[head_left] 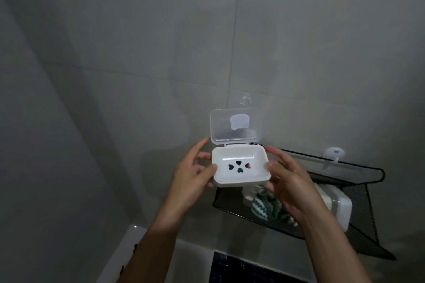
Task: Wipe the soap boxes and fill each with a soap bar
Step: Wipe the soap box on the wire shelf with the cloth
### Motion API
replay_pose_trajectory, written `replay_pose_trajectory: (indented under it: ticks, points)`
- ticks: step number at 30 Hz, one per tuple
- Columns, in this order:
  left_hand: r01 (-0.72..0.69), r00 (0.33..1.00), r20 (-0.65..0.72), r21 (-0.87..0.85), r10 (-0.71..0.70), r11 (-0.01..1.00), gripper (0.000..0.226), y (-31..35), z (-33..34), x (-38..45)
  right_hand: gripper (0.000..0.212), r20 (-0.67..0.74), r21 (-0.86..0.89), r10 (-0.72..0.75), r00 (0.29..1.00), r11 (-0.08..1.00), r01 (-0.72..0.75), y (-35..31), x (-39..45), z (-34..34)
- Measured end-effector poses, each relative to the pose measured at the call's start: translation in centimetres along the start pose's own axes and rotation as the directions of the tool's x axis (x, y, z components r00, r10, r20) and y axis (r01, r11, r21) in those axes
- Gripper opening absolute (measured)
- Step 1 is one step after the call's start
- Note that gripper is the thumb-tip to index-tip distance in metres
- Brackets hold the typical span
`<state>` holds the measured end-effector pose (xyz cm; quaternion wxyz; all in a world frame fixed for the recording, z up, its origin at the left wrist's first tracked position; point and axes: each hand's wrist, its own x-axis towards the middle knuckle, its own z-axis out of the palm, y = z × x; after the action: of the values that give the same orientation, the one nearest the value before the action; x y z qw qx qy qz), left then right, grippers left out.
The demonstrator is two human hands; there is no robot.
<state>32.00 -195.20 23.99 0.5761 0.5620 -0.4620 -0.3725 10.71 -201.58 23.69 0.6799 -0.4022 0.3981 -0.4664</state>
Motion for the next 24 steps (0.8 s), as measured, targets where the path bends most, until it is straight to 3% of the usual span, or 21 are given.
replay_pose_trajectory:
  ticks: [5,11,18,24]
  points:
    - [0.013,0.991,-0.130,0.051,-0.006,0.999,0.064,0.5,-2.5,-1.4,0.060,0.221,-0.186,0.048,0.974,0.983,-0.007,-0.1,1.3,2.8]
    - [0.053,0.927,-0.373,0.071,-0.023,0.996,0.066,0.4,-4.8,-5.0,0.064,0.414,-0.248,0.157,0.896,0.967,-0.055,1.0,2.5,6.5]
    - [0.123,0.763,-0.645,0.077,-0.045,0.989,0.066,0.1,-2.9,-10.4,0.060,0.568,-0.356,0.216,0.794,0.934,0.000,2.4,1.7,7.9]
    - [0.189,0.573,-0.819,0.088,-0.037,0.978,0.062,-0.7,0.0,-17.1,0.055,0.687,-0.424,0.300,0.662,0.905,0.030,4.7,-1.2,8.3]
